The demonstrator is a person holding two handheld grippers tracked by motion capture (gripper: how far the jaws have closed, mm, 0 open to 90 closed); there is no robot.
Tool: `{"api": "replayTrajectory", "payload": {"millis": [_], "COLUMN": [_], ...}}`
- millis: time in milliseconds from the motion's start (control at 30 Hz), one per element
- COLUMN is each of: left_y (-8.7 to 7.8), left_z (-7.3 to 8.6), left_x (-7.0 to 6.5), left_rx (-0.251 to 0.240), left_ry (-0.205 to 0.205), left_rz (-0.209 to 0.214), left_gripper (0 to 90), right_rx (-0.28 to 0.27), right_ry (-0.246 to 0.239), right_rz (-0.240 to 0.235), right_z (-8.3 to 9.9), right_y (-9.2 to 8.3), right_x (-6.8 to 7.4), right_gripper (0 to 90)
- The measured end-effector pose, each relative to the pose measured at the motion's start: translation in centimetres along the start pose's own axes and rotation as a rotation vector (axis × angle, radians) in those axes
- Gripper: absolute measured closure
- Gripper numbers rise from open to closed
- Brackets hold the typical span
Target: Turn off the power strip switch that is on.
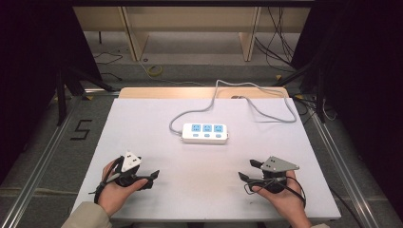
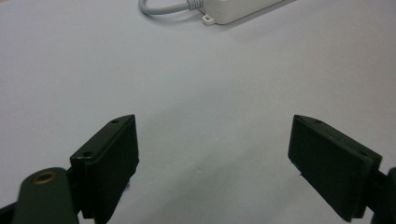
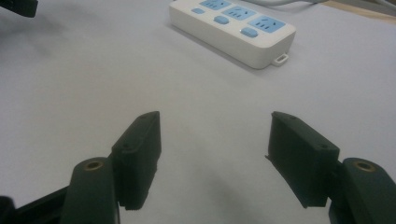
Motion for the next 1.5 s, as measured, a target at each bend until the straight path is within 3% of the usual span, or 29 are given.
{"api": "replayTrajectory", "payload": {"millis": [100, 267, 433, 633, 867, 1033, 1500], "left_y": [0.0, 0.0, 0.1, 0.1, -0.1, 0.0, 0.1], "left_z": [0.1, 0.2, 0.3, 0.3, 0.3, 0.3, 0.2], "left_x": [-0.1, -0.1, 0.1, -0.1, 0.0, 0.0, -0.1], "left_rx": [-0.004, 0.000, 0.002, 0.011, 0.004, 0.003, -0.003], "left_ry": [0.007, 0.015, 0.009, 0.033, 0.028, 0.031, 0.029], "left_rz": [-0.001, -0.004, -0.007, -0.009, -0.015, -0.008, -0.013], "left_gripper": [15.8, 15.7, 15.8, 15.6, 15.7, 15.8, 15.8], "right_rx": [-0.003, 0.019, 0.016, 0.025, 0.063, 0.059, 0.082], "right_ry": [0.001, -0.035, -0.065, -0.092, -0.084, -0.077, -0.061], "right_rz": [0.000, 0.003, -0.001, 0.017, 0.039, 0.045, 0.029], "right_z": [-0.1, 0.0, -0.5, -0.5, -0.6, -1.1, -2.1], "right_y": [0.0, 0.3, 0.2, -0.2, -0.3, -0.1, 0.8], "right_x": [0.0, 0.1, 0.3, 0.4, 0.5, 0.5, 0.5], "right_gripper": [38.3, 51.3, 73.3, 89.5, 90.0, 90.0, 90.0]}}
Point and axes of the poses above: each handheld gripper's, and its own axes: y roughly forward along the jaws, z roughly out of its underside, x roughly to its left, the point moved 8 cm from there along y, roughly forward along the jaws, and after that the axes turned 1 degree about -x, right-handed, at the moved point
